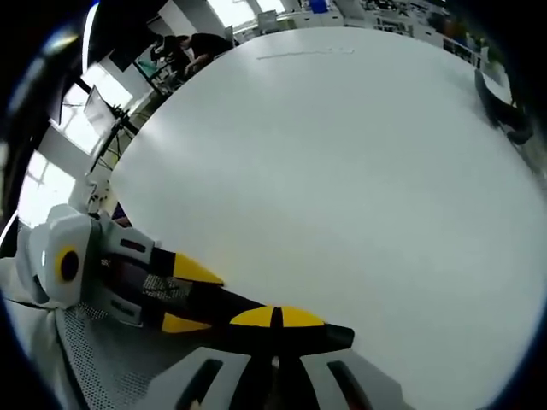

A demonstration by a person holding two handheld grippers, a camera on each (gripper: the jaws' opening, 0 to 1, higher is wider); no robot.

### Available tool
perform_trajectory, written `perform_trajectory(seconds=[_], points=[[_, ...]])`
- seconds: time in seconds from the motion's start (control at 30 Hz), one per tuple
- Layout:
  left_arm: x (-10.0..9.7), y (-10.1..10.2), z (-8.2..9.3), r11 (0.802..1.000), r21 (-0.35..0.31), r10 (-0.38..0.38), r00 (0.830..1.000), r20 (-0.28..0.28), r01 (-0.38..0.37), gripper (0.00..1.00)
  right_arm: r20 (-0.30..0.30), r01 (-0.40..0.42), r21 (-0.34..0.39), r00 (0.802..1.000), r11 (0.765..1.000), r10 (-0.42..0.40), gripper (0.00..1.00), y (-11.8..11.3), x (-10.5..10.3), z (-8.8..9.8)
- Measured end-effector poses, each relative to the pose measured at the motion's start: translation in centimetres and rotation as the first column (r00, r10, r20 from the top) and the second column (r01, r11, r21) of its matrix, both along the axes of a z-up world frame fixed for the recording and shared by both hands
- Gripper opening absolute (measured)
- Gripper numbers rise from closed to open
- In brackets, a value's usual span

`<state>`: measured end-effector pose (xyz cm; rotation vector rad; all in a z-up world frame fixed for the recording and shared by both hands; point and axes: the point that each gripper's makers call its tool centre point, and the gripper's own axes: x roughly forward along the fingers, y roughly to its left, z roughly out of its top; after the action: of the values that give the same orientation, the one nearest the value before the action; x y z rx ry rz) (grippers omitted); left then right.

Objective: Press the specified remote control buttons in sequence, fully releasing each button before pressing the next.

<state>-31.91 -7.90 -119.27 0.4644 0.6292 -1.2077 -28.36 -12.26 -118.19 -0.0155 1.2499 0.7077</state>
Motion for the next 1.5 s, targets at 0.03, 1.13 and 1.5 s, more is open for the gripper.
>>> perform_trajectory(seconds=[0.03, 1.13, 1.5], points=[[0.0, 0.0, 0.0, 1.000, 0.001, -0.001, 1.000, 0.003, 0.001, 0.24, -0.004, 0.001, 0.004, 1.000, 1.000, -0.001, 0.00, 0.0, -0.1, -0.1], [0.0, 0.0, 0.0, 1.000, -0.004, 0.007, 1.000, 0.003, -0.007, 0.25, -0.103, -0.029, 0.006, 0.994, 1.000, 0.029, 0.00, 0.4, -1.9, -0.2], [0.1, 0.0, 0.0, 1.000, -0.002, 0.004, 1.000, 0.005, -0.004, 0.24, -0.085, -0.041, -0.001, 0.996, 0.999, 0.041, 0.00, 0.5, -1.8, -0.2]])
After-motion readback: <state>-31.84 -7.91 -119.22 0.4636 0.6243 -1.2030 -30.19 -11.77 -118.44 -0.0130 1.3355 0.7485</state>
